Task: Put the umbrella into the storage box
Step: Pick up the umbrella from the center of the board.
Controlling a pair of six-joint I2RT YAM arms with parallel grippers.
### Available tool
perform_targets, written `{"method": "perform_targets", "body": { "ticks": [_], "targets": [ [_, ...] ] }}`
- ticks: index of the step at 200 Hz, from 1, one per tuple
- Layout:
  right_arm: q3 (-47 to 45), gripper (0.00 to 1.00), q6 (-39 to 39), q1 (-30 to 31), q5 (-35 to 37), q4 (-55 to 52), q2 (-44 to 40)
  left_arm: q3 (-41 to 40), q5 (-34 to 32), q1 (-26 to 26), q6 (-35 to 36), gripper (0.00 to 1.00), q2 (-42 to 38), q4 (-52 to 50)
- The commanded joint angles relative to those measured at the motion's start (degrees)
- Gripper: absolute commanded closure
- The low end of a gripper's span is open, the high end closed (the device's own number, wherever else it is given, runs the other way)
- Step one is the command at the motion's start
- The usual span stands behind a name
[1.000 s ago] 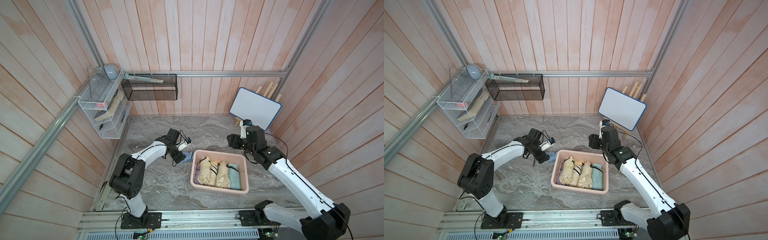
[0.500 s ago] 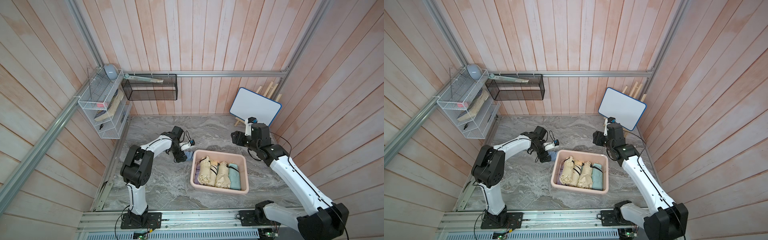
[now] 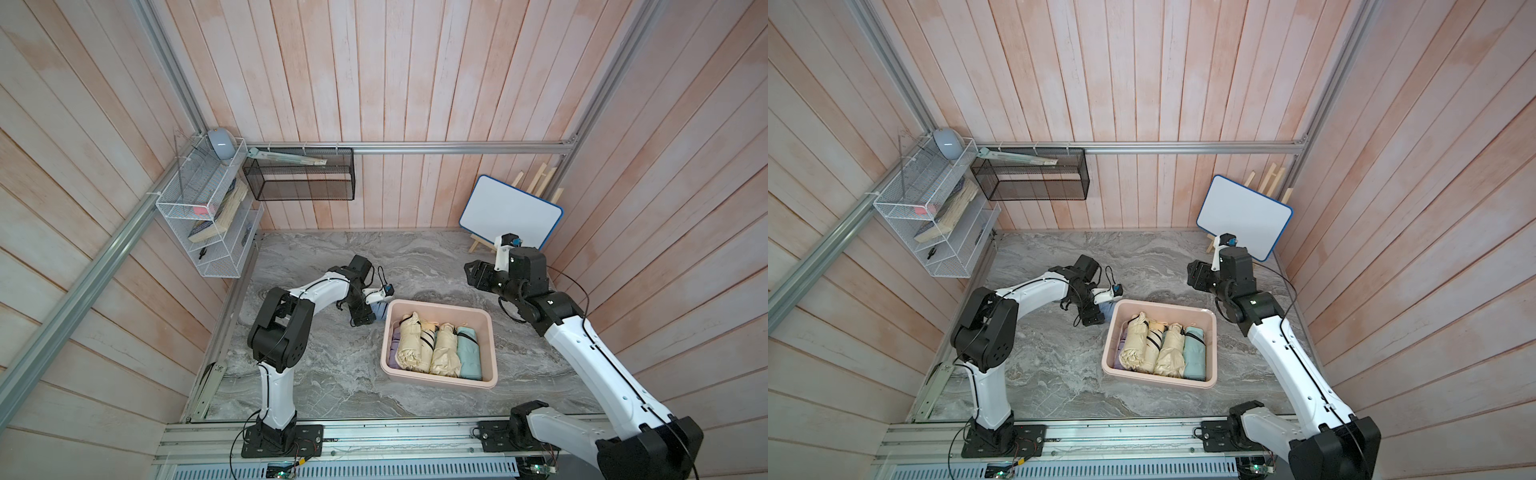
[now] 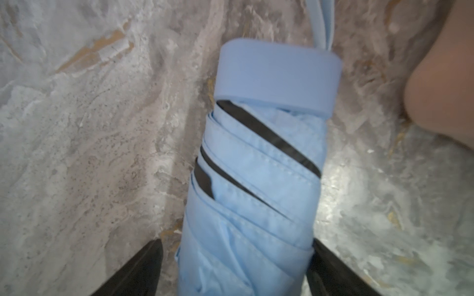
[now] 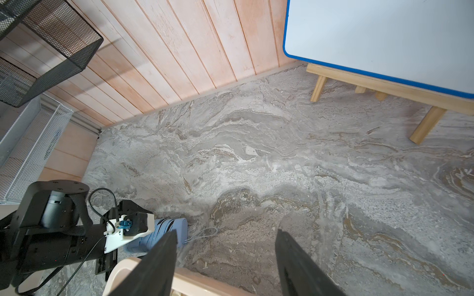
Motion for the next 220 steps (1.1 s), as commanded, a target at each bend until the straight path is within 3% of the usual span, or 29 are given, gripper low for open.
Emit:
{"method": "perform_targets", "body": {
  "ticks": [1, 60, 94, 167, 220],
  "targets": [
    [-0.79, 0.34, 0.42, -0.34, -0.16, 0.65, -1.36, 1.55, -2.33, -0.13, 1.64, 0.15, 1.77, 1.43],
    [-1.64, 0.34, 1.53, -0.34, -0.2, 0.71, -2.49, 0.35, -1.74, -0.06, 1.26, 0.36, 1.83, 0.09],
    [-2.51, 0.35, 2.4, -0.37, -0.16, 0.78, -3.42, 0.34, -0.57, 0.97, -2.7, 0.49, -0.87, 1.5],
    [-3.45, 0.37, 4.36, -0.34, -0.71, -0.66, -4.38, -4.65, -3.1, 2.84, -11.54, 0.64, -14.01, 2.51],
    [-5.09, 0.37, 7.02, -0.34, 1.03, -2.68, -6.27, -4.98, -3.23, 2.15, -26.57, 0.76, -28.11, 3.43]
  ]
}}
